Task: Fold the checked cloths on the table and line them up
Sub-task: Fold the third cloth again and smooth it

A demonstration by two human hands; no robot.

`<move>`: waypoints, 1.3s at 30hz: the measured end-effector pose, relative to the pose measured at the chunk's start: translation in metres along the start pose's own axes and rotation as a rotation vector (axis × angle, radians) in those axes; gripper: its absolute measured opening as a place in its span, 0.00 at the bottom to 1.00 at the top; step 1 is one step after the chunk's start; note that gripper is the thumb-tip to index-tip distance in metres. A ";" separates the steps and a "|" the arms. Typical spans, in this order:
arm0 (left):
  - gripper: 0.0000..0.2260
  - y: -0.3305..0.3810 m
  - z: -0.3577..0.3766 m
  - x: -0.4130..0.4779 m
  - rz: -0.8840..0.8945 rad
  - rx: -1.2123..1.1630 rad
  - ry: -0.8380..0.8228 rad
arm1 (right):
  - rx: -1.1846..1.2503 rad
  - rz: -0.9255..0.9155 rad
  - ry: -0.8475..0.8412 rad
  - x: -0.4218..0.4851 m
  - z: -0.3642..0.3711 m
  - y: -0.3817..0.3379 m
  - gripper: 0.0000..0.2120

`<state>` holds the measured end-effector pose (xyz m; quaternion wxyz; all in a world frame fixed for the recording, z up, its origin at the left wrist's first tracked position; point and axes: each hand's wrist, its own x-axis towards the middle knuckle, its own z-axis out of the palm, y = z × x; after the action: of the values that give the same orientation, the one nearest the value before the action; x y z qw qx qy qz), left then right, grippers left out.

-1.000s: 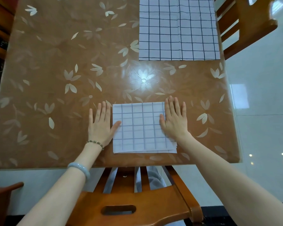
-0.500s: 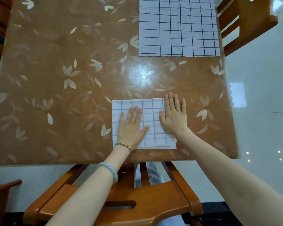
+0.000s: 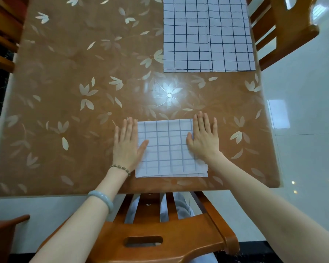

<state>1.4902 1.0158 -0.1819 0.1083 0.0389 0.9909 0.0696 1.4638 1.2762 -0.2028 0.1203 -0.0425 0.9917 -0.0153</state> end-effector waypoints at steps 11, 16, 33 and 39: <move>0.29 0.050 0.021 0.033 0.116 0.069 -0.083 | 0.182 -0.229 0.010 0.006 0.000 -0.078 0.27; 0.31 0.040 0.025 0.032 0.086 0.053 -0.096 | 0.041 -0.099 -0.018 0.001 0.012 -0.027 0.35; 0.29 0.010 0.031 -0.023 0.235 0.091 -0.084 | 0.050 -0.348 -0.006 -0.062 0.024 -0.063 0.29; 0.29 0.003 0.029 -0.024 0.235 0.131 -0.199 | -0.008 -0.243 -0.111 -0.072 0.021 0.000 0.32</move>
<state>1.5201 1.0207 -0.2043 0.1942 0.1680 0.9664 0.0131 1.5388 1.2822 -0.2055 0.1722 -0.1635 0.9711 -0.0235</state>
